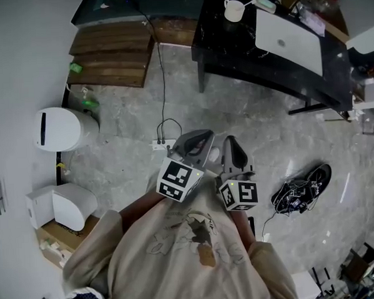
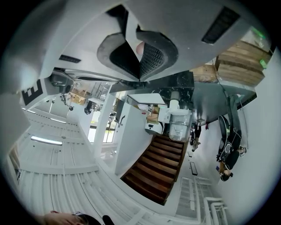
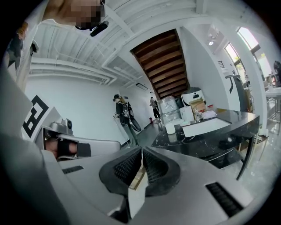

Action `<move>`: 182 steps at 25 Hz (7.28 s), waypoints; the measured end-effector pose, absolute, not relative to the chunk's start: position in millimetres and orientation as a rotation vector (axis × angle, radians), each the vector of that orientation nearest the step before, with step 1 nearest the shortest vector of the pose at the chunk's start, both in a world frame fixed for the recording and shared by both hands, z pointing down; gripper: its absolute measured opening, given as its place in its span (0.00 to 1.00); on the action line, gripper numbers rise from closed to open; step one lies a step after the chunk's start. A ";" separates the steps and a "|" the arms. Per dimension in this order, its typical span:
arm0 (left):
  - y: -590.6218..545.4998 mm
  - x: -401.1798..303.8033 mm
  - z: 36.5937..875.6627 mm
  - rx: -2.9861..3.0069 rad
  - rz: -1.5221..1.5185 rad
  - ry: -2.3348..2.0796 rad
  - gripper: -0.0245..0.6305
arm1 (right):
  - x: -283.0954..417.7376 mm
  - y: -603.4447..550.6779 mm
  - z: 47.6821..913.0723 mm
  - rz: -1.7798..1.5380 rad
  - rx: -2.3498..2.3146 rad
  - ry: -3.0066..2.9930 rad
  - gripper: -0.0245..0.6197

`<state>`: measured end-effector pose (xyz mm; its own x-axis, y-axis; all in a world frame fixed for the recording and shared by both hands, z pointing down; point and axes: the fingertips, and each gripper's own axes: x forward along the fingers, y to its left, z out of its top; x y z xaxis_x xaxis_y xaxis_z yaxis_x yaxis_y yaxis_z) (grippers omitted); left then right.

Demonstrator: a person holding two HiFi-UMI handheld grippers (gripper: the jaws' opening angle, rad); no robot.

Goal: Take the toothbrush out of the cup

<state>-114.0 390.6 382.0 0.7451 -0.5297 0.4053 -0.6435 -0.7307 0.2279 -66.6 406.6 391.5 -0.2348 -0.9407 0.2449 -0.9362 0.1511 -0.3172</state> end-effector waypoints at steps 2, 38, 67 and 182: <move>390.9 -110.8 381.1 2.593 0.447 -0.915 0.06 | -62.4 405.0 390.2 -0.655 -1.910 2.359 0.07; 369.1 -2.5 389.7 2.598 0.437 -0.989 0.06 | 53.0 379.3 401.0 -0.625 -1.855 2.353 0.07; 89.5 -47.0 385.9 2.558 0.384 -0.897 0.06 | -3.6 107.2 398.2 -0.628 -1.967 2.410 0.07; -224.8 158.1 516.5 2.658 1.182 -0.498 0.20 | 193.5 -156.0 482.0 -0.960 -2.071 2.175 0.07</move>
